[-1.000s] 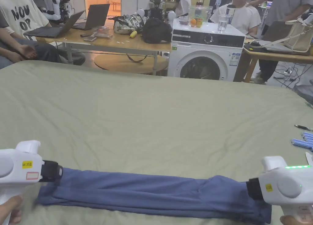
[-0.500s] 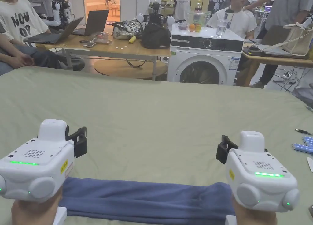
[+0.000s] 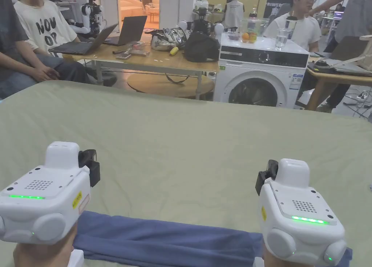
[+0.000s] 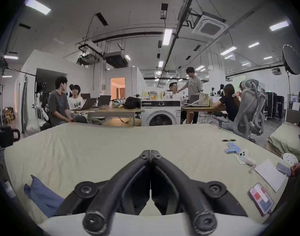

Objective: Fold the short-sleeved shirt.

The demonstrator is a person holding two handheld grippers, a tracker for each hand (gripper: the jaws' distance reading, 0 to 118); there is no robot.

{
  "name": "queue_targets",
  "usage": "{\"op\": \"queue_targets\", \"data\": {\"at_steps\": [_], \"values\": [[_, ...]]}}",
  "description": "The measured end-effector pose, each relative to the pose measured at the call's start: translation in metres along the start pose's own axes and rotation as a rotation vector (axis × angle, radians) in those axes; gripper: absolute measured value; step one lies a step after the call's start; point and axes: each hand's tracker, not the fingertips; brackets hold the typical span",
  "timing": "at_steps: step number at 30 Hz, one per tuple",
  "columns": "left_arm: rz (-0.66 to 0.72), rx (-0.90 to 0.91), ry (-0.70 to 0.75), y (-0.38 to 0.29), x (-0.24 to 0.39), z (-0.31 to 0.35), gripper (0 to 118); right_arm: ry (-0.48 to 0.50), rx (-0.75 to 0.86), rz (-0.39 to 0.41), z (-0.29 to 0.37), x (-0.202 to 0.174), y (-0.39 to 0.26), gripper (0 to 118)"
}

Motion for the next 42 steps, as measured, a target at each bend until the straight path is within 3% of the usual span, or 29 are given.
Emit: {"op": "queue_targets", "data": {"at_steps": [6,9,13,15,16,18,19,24,26,28,31,37,39,41,42], "values": [[0.142,-0.239,-0.099,-0.003,-0.072,-0.003,0,0.08,-0.035,0.043,-0.009,-0.032,-0.003,0],[0.275,-0.429,-0.172,-0.006,-0.108,-0.012,0,0.126,-0.054,0.076,-0.012,-0.049,-0.007,0],[0.322,-0.577,-0.232,-0.016,-0.14,-0.027,0,0.17,-0.07,0.107,-0.015,-0.068,-0.012,0],[0.434,-0.644,-0.283,-0.024,-0.161,-0.038,0,0.189,-0.08,0.11,-0.016,-0.074,-0.014,0],[0.474,-0.679,-0.297,-0.026,-0.167,-0.041,5,0.195,-0.085,0.112,-0.016,-0.076,-0.015,0],[0.524,-0.761,-0.322,-0.035,-0.179,-0.05,50,0.206,-0.092,0.12,-0.018,-0.079,-0.018,0],[0.542,-0.773,-0.339,-0.04,-0.184,-0.052,58,0.21,-0.094,0.125,-0.018,-0.08,-0.02,0],[0.732,-0.874,-0.513,-0.079,-0.224,-0.079,60,0.217,-0.115,0.143,-0.019,-0.078,-0.026,0],[0.745,-0.913,-0.579,-0.096,-0.225,-0.086,63,0.215,-0.122,0.149,-0.021,-0.076,-0.028,0],[0.71,-0.971,-0.605,-0.112,-0.207,-0.09,63,0.212,-0.129,0.153,-0.022,-0.074,-0.031,0],[0.822,-0.865,-0.727,-0.126,-0.197,-0.088,63,0.207,-0.141,0.154,-0.024,-0.072,-0.033,0],[0.837,-0.83,-0.744,-0.131,-0.17,-0.088,63,0.207,-0.163,0.153,-0.026,-0.07,-0.037,0],[0.746,-0.84,-0.628,-0.127,-0.164,-0.086,45,0.208,-0.169,0.151,-0.026,-0.069,-0.038,0],[0.737,-0.859,-0.572,-0.129,-0.159,-0.084,8,0.209,-0.173,0.143,-0.026,-0.068,-0.038,0],[0.783,-0.822,-0.594,-0.128,-0.159,-0.079,8,0.21,-0.175,0.141,-0.027,-0.067,-0.038,0]]}}
